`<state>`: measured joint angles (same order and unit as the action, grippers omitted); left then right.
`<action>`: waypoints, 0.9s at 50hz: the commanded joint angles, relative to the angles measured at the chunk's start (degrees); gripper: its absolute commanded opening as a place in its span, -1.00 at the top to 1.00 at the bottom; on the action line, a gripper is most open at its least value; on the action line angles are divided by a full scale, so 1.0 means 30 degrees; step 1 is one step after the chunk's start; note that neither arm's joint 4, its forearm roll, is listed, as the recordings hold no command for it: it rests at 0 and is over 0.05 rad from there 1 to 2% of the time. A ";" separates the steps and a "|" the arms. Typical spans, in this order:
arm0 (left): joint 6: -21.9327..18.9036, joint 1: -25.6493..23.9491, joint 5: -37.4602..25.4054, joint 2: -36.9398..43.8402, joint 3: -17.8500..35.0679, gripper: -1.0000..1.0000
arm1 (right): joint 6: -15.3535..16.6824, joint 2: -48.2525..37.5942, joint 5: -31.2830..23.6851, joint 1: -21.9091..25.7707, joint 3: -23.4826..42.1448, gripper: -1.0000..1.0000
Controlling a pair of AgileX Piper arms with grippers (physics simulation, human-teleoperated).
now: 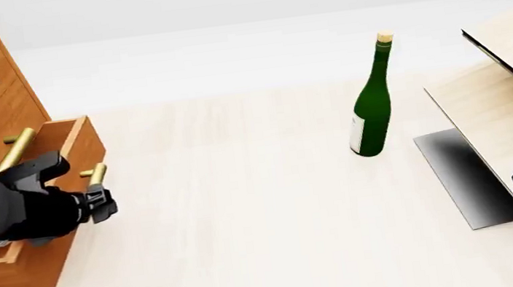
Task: Put the bowl in the bottom drawer of the cabinet and close it.
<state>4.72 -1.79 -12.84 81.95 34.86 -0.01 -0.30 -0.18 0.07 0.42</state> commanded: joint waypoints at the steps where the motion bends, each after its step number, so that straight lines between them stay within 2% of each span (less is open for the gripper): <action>1: -0.0655 0.2773 0.0659 0.2962 -0.0118 -1.00 | -0.0002 0.0001 0.0000 -0.0002 0.0000 -1.00; 8: -0.1955 0.4148 0.0801 0.2802 -0.0360 -1.00 | -0.0005 0.0001 0.0001 -0.0001 0.0000 -1.00; 11: -0.2046 0.4252 0.0856 0.2806 -0.0437 -1.00 | -0.0001 0.0001 0.0000 -0.0004 0.0000 -1.00; 13: -0.3190 0.5432 0.1032 0.2573 -0.0668 -1.00 | 0.0000 0.0000 0.0000 -0.0002 0.0000 -1.00; 15: -0.2762 0.5028 0.0982 0.2700 -0.0595 -1.00 | -0.0002 0.0002 0.0001 -0.0005 0.0000 -1.00; 16: -0.3386 0.5685 0.1077 0.2584 -0.0739 -1.00 | 0.0000 0.0002 0.0001 -0.0001 0.0000 -1.00; 18: -0.3450 0.5732 0.1145 0.2595 -0.0777 -1.00 | 0.0002 -0.0003 -0.0002 0.0001 0.0000 -1.00; 22: -0.4674 0.7064 0.1482 0.2378 -0.1143 -1.00 | 0.0001 -0.0002 -0.0001 -0.0003 0.0000 -1.00; 23: -0.4396 0.6794 0.1432 0.2503 -0.1063 -1.00 | 0.0000 0.0002 0.0001 -0.0001 0.0000 -1.00; 24: -0.5399 0.7809 0.1683 0.2153 -0.1395 -1.00 | 0.0002 0.0001 0.0001 0.0000 0.0000 -1.00; 26: -0.6105 0.8670 0.1938 0.2138 -0.1647 -1.00 | -0.0005 0.0002 0.0001 -0.0004 0.0000 -1.00; 27: -0.6045 0.8534 0.1961 0.2136 -0.1623 -1.00 | -0.0001 0.0001 0.0000 -0.0004 0.0000 -1.00; 28: -0.7692 1.0287 0.2530 0.1630 -0.2295 -1.00 | 0.0001 0.0002 0.0001 -0.0001 0.0000 -1.00; 29: -0.7224 0.9754 0.2420 0.1999 -0.2074 -1.00 | 0.0001 0.0002 0.0001 -0.0001 0.0000 -1.00; 31: -0.8691 1.1252 0.3038 0.1366 -0.2761 -1.00 | -0.0004 0.0002 0.0001 -0.0001 0.0000 -1.00; 32: -0.8091 1.0690 0.2813 0.1648 -0.2503 -1.00 | 0.0001 -0.0002 -0.0002 0.0000 0.0000 -1.00; 33: -0.8952 1.1657 0.3147 0.1336 -0.2928 -1.00 | 0.0000 0.0000 0.0000 -0.0002 0.0000 -1.00; 35: -0.9330 1.1917 0.3389 0.1190 -0.3122 -1.00 | 0.0004 0.0001 0.0000 0.0002 0.0000 -1.00; 36: -1.0363 1.2914 0.3889 0.0797 -0.3677 -1.00 | 0.0003 -0.0002 -0.0001 0.0000 0.0000 -1.00; 37: -1.0771 1.3230 0.4132 0.0696 -0.3897 -1.00 | 0.0002 -0.0001 -0.0001 -0.0001 0.0000 -1.00; 40: -1.0392 1.2879 0.3999 0.0965 -0.3744 -1.00 | 0.0000 0.0002 0.0001 -0.0004 0.0000 -1.00; 42: -0.9326 1.1645 0.3416 0.1517 -0.3140 -1.00 | 0.0000 0.0002 0.0002 0.0001 0.0000 -1.00; 43: -0.9605 1.1912 0.3499 0.1254 -0.3283 -1.00 | -0.0002 -0.0002 -0.0002 -0.0007 0.0000 -1.00; 45: -0.9172 1.1414 0.3300 0.1488 -0.3045 -1.00 | 0.0000 0.0001 0.0000 -0.0005 0.0000 -1.00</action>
<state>-22.45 13.32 -4.16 82.37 24.46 -0.01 -0.29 -0.18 0.07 0.42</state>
